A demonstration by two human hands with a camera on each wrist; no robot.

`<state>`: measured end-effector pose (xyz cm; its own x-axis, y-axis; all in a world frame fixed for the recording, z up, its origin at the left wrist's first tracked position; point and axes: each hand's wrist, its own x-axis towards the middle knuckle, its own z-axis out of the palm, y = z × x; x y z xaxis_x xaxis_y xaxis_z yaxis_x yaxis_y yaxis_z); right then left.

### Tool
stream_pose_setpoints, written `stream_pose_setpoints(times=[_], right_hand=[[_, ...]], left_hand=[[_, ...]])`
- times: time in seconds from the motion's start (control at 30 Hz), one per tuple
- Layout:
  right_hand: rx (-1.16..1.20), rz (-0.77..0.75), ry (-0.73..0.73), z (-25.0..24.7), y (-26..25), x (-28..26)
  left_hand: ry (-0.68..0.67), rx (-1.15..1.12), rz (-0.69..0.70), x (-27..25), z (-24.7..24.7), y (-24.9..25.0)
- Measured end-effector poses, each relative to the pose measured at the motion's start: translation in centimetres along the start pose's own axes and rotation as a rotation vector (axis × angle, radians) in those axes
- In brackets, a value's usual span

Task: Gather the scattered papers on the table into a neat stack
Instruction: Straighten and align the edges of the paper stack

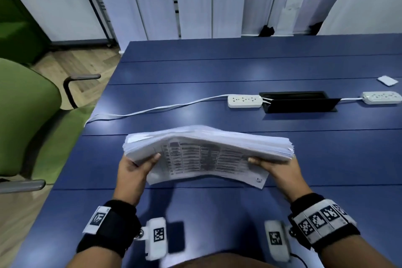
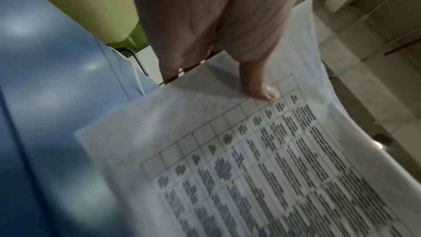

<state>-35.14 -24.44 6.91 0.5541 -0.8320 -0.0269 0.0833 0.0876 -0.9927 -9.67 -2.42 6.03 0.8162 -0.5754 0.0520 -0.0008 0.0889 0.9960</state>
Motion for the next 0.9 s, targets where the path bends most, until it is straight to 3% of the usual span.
stream_pose_setpoints(times=[0.13,0.23,0.47,0.67,0.9], right_hand=[[-0.011,0.020,0.026,-0.6,0.8,-0.2],[-0.070,-0.057,0.029,-0.3,-0.1,-0.5],[-0.563,-0.389,0.028,1.7,-1.9,-2.1],[-0.696,-0.464,0.039,1.6,-1.4,-2.0],[-0.734,-0.494,0.040,1.4,-1.2,-1.9]], left_hand=[[-0.078,0.005,-0.123,-0.1,-1.2,-2.0],[-0.077,-0.045,-0.112,0.1,-1.1,-2.1],[0.154,-0.177,0.029,-0.6,0.8,1.2],[0.328,-0.102,0.044,0.2,2.3,1.9],[0.362,-0.049,0.080,-0.2,2.6,2.3]])
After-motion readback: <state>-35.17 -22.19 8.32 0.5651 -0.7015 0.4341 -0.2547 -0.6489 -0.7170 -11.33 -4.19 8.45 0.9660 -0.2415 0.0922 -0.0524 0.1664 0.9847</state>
